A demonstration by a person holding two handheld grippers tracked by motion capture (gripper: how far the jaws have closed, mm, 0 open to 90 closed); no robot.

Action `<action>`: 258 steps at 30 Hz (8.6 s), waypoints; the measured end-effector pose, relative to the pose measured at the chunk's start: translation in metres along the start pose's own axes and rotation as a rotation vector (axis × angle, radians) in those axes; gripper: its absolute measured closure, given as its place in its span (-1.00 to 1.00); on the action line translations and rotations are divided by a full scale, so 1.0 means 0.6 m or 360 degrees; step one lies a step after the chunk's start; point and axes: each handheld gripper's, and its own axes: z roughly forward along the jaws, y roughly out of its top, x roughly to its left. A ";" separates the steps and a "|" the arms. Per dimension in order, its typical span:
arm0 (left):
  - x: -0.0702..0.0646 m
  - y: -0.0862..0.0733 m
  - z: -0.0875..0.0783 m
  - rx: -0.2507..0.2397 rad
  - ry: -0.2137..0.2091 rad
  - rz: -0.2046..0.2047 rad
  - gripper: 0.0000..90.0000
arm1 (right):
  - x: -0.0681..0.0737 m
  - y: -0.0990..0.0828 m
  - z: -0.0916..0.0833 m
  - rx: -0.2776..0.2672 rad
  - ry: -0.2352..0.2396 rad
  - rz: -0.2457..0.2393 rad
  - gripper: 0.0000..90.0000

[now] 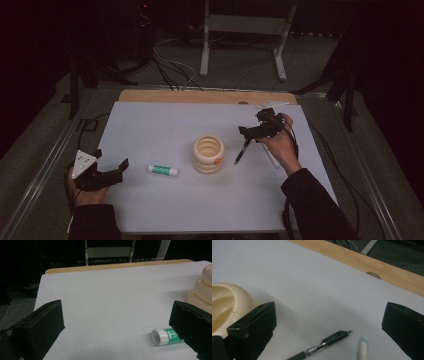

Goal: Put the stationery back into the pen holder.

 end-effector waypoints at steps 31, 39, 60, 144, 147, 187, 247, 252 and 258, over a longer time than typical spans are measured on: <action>-0.001 -0.001 0.000 0.0003 0.0005 0.0002 -1.00 | -0.088 -0.062 0.032 0.0452 -0.0014 0.0151 -0.69; -0.001 -0.001 0.000 0.0001 0.0006 0.0001 -1.00 | -0.093 -0.070 0.039 0.0528 -0.0008 0.0168 -0.62; -0.001 -0.001 0.000 0.0003 0.0011 0.0001 -1.00 | -0.103 -0.097 0.065 0.0770 0.0062 0.0171 0.38; -0.002 -0.002 0.002 0.0009 0.0010 0.0001 -1.00 | -0.040 -0.007 -0.032 -0.0077 0.0098 0.0186 0.75; -0.002 -0.001 0.002 0.0007 0.0010 0.0000 -1.00 | -0.037 -0.005 -0.033 -0.0103 0.0095 0.0190 0.75; -0.001 -0.002 0.002 0.0007 0.0005 0.0001 -1.00 | 0.034 0.043 -0.032 -0.0373 0.0205 0.0172 0.75; -0.001 -0.002 0.003 0.0007 -0.0004 0.0003 -1.00 | 0.107 0.071 -0.001 -0.0475 0.0374 0.0111 0.75; -0.001 -0.002 0.003 0.0008 -0.0005 0.0003 -1.00 | 0.115 0.072 0.001 -0.0468 0.0387 0.0090 0.75; 0.000 -0.002 0.002 0.0005 -0.0005 0.0001 -1.00 | 0.124 0.071 0.005 -0.0459 0.0402 0.0072 0.75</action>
